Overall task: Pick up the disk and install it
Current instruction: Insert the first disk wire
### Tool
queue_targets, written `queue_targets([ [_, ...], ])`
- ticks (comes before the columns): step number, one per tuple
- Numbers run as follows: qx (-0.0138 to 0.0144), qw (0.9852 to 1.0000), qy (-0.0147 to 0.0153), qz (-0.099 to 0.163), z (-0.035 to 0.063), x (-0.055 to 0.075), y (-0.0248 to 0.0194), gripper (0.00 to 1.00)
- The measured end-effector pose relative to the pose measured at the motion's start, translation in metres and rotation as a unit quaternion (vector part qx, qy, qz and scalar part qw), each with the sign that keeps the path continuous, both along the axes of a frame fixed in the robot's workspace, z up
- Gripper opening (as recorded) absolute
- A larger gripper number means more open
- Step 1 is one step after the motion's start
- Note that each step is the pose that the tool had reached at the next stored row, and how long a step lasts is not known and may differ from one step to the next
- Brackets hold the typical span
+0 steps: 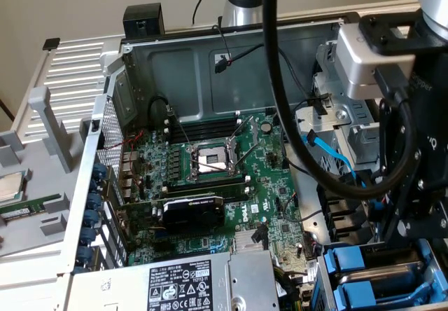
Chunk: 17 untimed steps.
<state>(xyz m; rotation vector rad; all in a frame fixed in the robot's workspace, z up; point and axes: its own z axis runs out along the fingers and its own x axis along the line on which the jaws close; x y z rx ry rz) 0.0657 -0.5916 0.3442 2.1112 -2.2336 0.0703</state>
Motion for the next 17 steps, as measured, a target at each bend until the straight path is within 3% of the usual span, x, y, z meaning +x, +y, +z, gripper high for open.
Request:
queue_targets([
  [17, -0.0001, 1.0000, 0.0000, -0.003, -0.0037, -0.0019, -0.0002, 0.17],
])
